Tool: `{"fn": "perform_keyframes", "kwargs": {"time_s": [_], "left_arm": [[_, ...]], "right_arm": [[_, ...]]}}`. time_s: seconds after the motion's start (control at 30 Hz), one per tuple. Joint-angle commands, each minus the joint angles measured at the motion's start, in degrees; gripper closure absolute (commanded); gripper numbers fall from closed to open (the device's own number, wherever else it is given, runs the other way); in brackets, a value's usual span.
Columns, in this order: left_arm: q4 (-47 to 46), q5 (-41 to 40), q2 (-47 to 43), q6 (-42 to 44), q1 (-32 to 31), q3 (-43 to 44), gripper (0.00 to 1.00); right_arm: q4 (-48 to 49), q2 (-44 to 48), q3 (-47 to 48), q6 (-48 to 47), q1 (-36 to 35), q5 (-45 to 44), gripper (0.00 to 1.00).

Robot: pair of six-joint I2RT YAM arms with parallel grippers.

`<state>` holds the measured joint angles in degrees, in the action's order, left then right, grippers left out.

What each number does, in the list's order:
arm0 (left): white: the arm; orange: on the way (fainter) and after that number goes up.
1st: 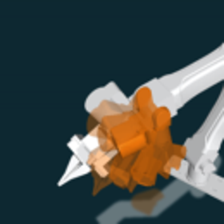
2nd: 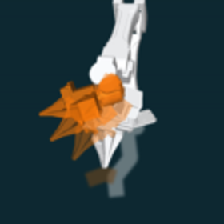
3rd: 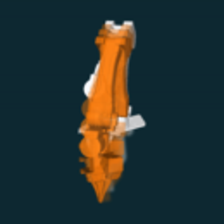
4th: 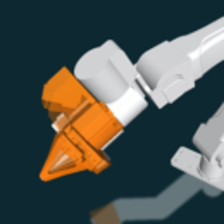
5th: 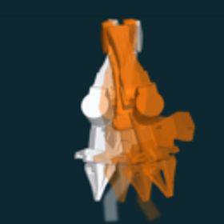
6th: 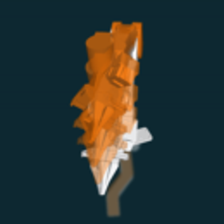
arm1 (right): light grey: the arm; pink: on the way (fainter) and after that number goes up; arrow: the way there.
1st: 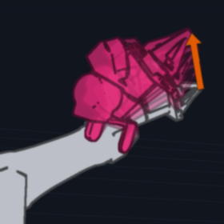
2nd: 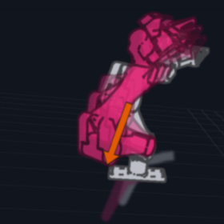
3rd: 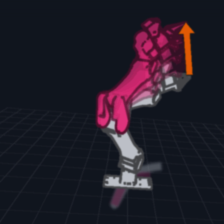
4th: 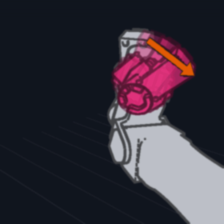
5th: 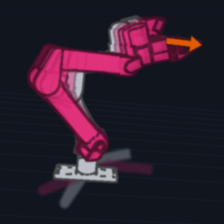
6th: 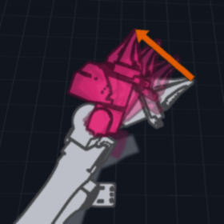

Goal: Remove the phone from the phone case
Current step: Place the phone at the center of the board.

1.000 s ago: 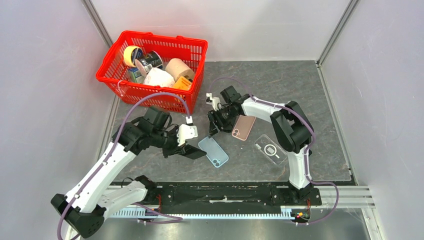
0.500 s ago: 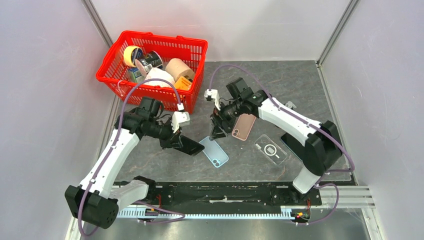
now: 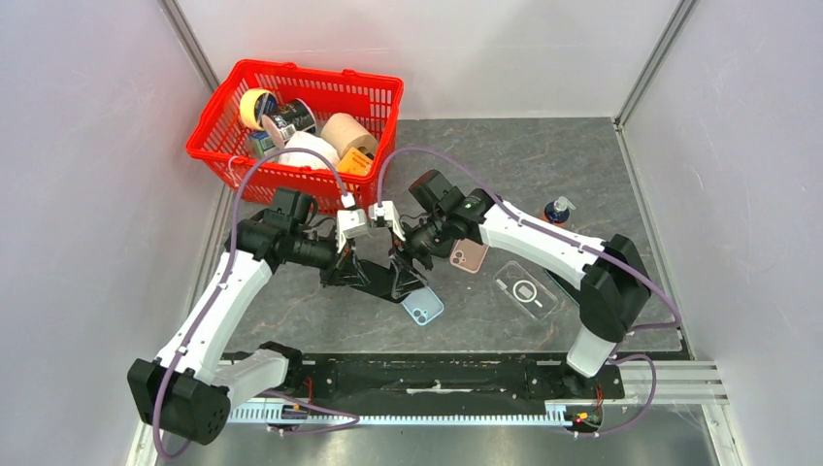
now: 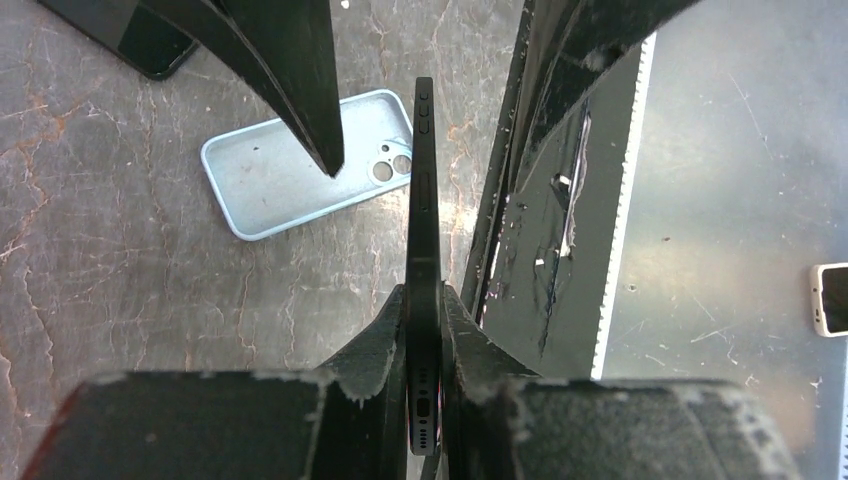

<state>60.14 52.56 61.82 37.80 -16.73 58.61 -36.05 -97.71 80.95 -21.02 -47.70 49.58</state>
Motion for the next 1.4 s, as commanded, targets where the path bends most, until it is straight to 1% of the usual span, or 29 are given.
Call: {"fn": "perform_keyframes", "kwargs": {"time_s": [0.0, 0.03, 0.13, 0.23, 0.3, 0.4, 0.43, 0.47, 0.5, 0.53, 0.57, 0.63, 0.67, 0.7, 0.77, 0.8, 0.87, 0.97, 1.1, 1.2, 1.37], "left_arm": [[-7.3, 4.7, -2.5, -5.9, 0.3, -1.2, 0.98], [-7.8, 4.7, -2.6, -6.3, 0.3, -1.4, 0.98], [-8.2, 4.4, -2.8, -6.6, 0.3, -1.9, 0.98], [-8.4, 3.4, -3.5, -6.5, 0.5, -2.4, 0.98], [-8.6, 2.5, -4.0, -6.5, 0.6, -2.6, 0.98], [-8.7, 1.8, -4.2, -6.5, 1.1, -2.7, 0.97], [-8.7, 1.6, -4.3, -6.3, 1.3, -2.8, 0.96], [-8.7, 1.5, -4.2, -6.2, 1.5, -2.8, 0.96], [-8.7, 1.2, -4.2, -6.1, 1.7, -2.8, 0.94], [-8.7, 0.7, -4.2, -6.0, 1.9, -2.9, 0.90], [-8.6, 0.2, -4.3, -5.9, 2.2, -2.8, 0.84], [-8.6, -1.6, -4.5, -5.5, 3.0, -2.7, 0.69], [-8.6, -2.8, -4.8, -5.3, 3.7, -2.6, 0.51], [-8.6, -3.9, -5.1, -5.0, 4.2, -2.4, 0.43], [-8.7, -6.7, -6.2, -4.4, 6.2, -1.7, 0.32], [-8.8, -7.7, -7.0, -4.2, 7.1, -1.2, 0.30], [-9.0, -9.7, -8.4, -4.0, 9.1, -0.3, 0.27], [-9.8, -12.8, -10.3, -4.3, 11.0, 0.7, 0.27], [-10.0, -14.5, -11.8, -5.1, 11.5, 0.1, 0.26], [-9.9, -14.4, -12.1, -5.4, 11.5, -0.7, 0.27], [-10.0, -14.5, -12.2, -5.7, 11.5, -1.3, 0.27]], "right_arm": [[0.7, -2.1, 3.9, 0.8, -1.7, 2.5, 0.26], [0.8, -2.4, 4.2, 1.2, -1.8, 2.8, 0.31], [0.9, -3.7, 4.8, 2.3, -2.0, 3.5, 0.53], [1.3, -4.4, 4.7, 3.2, -1.9, 4.1, 0.66], [2.0, -4.7, 4.4, 4.2, -2.0, 4.6, 0.73], [2.6, -5.0, 4.0, 5.0, -1.9, 4.9, 0.90], [2.8, -5.1, 3.8, 5.3, -1.9, 4.8, 0.97], [3.0, -5.2, 3.7, 5.7, -1.9, 4.8, 1.00], [3.4, -5.3, 3.4, 6.1, -1.9, 4.7, 1.00], [4.2, -5.4, 3.2, 7.1, -1.9, 4.4, 1.00], [5.0, -5.5, 2.6, 8.2, -1.9, 4.0, 1.00], [7.5, -5.9, 1.3, 11.4, -1.8, 2.6, 1.00], [9.4, -6.1, 0.4, 12.9, -1.8, 1.3, 1.00], [11.3, -6.4, -0.3, 15.4, -1.8, -0.2, 1.00], [15.2, -7.2, -2.1, 20.2, -1.5, -2.2, 1.00], [17.2, -7.6, -3.0, 23.5, -1.2, -2.5, 1.00], [21.7, -8.8, -4.6, 28.9, -1.1, -3.1, 1.00], [30.5, -10.9, -7.8, 38.4, -1.1, -3.3, 1.00], [37.8, -15.6, -7.2, 47.0, -1.2, -2.9, 1.00], [41.1, -18.9, -6.3, 51.8, -1.4, -1.9, 1.00], [40.5, -21.4, -5.9, 53.8, -1.9, -4.1, 1.00]]}}
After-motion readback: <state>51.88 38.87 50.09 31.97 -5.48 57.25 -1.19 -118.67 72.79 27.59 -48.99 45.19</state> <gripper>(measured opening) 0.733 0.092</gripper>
